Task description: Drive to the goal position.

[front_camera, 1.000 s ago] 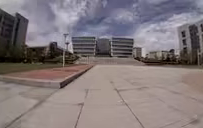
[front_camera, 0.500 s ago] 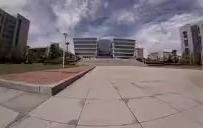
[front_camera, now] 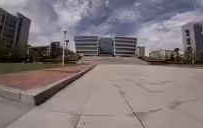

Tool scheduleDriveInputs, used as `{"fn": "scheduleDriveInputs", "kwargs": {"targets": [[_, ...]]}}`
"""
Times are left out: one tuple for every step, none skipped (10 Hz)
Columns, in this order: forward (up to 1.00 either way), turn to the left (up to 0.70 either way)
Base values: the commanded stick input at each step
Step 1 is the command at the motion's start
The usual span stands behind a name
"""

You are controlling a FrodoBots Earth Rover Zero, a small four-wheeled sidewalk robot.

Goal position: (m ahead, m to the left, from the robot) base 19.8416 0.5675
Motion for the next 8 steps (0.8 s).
{"fn": "scheduleDriveInputs", "kwargs": {"targets": [[1.00, 0.00], [1.00, 0.00], [1.00, 0.00], [1.00, 0.00], [1.00, 0.00], [1.00, 0.00], [1.00, 0.00], [1.00, 0.00]]}}
